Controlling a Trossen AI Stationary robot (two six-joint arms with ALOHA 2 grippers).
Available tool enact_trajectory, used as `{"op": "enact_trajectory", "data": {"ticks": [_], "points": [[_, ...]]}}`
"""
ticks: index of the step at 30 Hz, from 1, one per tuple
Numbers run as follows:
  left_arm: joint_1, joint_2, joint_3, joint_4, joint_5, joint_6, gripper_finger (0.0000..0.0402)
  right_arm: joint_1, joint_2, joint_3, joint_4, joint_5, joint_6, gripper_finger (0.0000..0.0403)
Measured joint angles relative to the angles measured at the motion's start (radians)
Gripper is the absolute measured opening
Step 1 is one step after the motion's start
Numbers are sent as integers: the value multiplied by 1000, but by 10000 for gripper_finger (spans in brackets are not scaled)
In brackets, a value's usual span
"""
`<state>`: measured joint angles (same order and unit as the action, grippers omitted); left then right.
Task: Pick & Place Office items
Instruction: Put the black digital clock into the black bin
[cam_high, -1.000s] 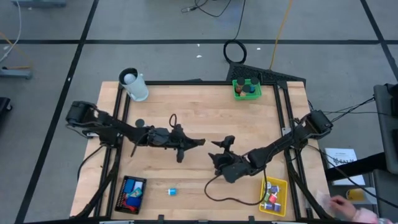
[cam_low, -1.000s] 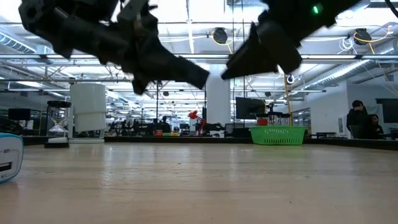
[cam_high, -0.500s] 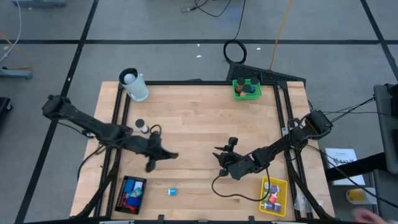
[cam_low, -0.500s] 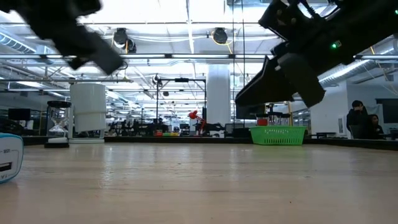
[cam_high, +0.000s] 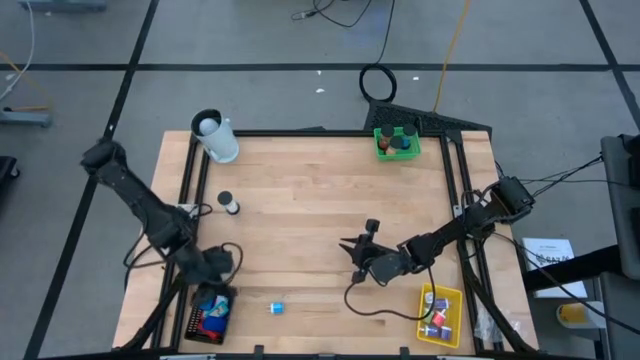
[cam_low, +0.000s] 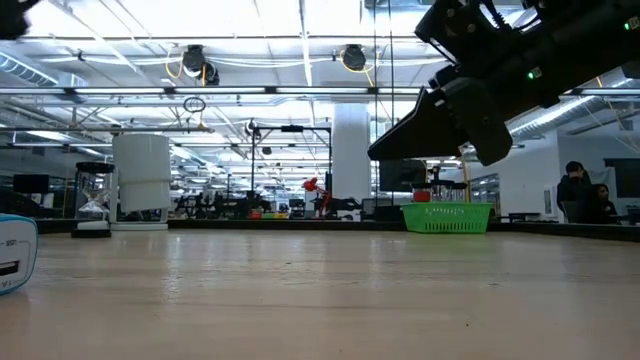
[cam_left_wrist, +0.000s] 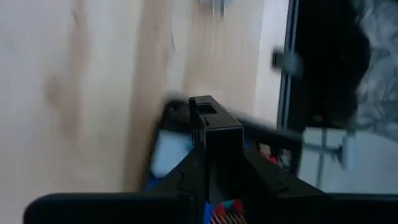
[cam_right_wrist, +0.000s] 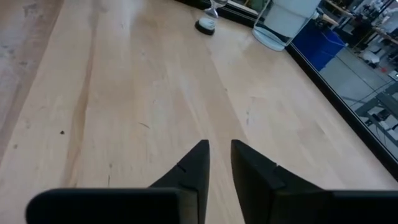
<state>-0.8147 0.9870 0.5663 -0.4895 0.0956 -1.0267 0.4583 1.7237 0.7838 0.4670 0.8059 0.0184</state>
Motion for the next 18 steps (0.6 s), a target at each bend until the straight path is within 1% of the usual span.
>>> {"op": "enact_trajectory", "data": {"ticks": [3, 6, 12, 16, 18], "points": [[-63, 30, 0, 12, 42, -93, 65, 1, 0, 0, 0, 0, 3, 52], [-116, 58, 0, 22, 43, -159, 69, 0, 0, 0, 0, 0, 3, 50], [-182, 101, 0, 68, 44, -266, 103, 0, 0, 0, 0, 0, 3, 50], [-192, 99, 0, 108, 40, -292, 133, -2, 0, 0, 0, 0, 3, 50], [-192, 91, 0, 127, 21, -285, 149, -2, 0, 0, 0, 0, 3, 50]]}}
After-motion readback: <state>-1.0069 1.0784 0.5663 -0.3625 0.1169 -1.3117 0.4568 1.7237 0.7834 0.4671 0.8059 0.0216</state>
